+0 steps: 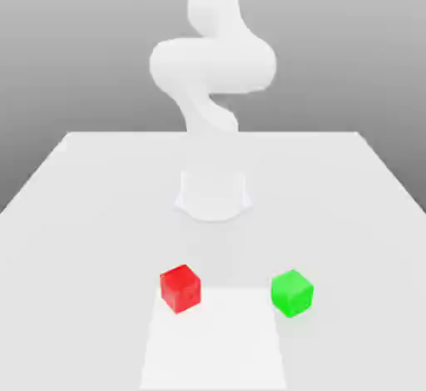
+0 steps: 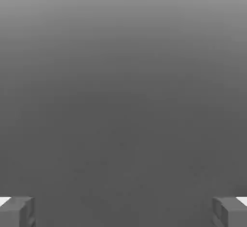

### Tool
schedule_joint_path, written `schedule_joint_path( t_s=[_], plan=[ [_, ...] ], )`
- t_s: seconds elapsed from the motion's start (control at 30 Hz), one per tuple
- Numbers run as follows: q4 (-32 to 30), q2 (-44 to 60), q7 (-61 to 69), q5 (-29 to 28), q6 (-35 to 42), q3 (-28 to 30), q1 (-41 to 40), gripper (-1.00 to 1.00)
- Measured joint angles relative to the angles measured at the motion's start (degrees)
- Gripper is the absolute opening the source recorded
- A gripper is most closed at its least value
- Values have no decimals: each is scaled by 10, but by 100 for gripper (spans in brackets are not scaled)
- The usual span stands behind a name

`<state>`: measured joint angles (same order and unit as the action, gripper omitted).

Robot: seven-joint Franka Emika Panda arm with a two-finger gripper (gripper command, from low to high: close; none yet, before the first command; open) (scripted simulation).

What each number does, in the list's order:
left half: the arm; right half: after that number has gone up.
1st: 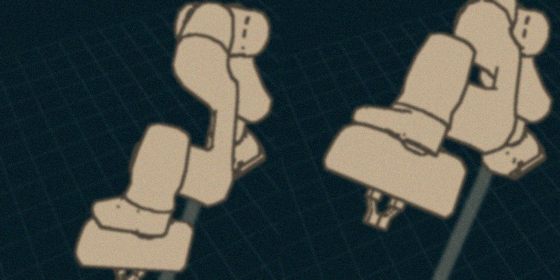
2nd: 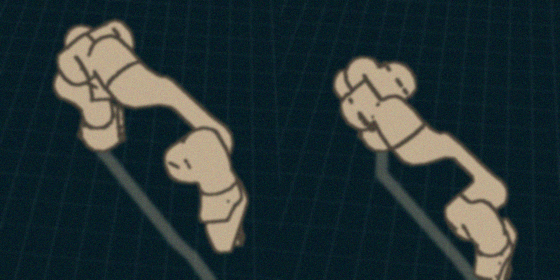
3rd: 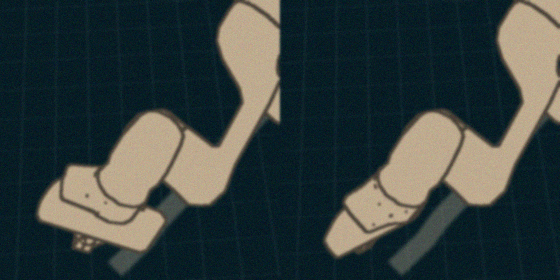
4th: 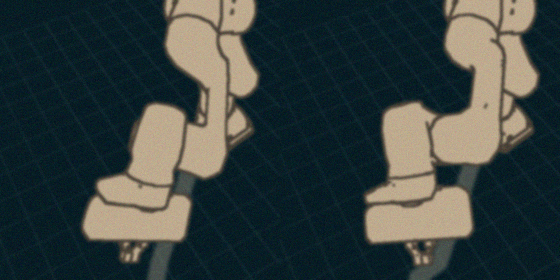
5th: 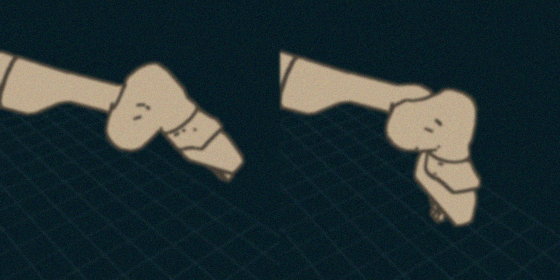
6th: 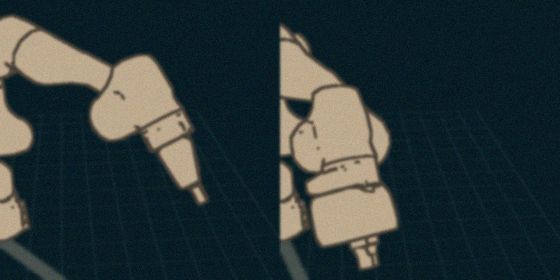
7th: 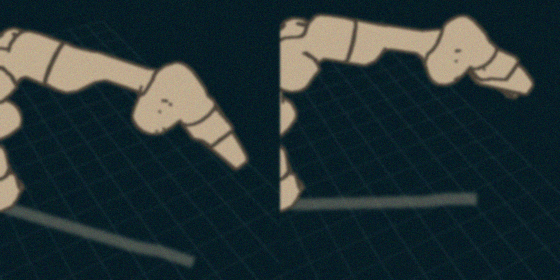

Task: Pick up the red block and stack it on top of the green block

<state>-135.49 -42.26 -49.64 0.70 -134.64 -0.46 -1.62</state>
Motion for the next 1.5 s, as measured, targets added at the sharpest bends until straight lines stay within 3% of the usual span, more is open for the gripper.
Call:
schedule_joint_path(
  t_s=[0.53, 0.77, 0.8, 1.03, 1.3, 1.5],
  plan=[
    [-289, 302, -340, 20, -233, -58, -122, 0],
    [-305, 497, -436, -44, -388, -28, -121, 0],
    [-302, 518, -440, -49, -406, -18, -112, -100],
    [-302, 523, -443, -51, -411, -15, -109, -100],
    [-322, 375, -401, 2, -284, -32, -107, -100],
    [-314, 340, -281, 24, -244, -57, -31, -100]
  ],
)
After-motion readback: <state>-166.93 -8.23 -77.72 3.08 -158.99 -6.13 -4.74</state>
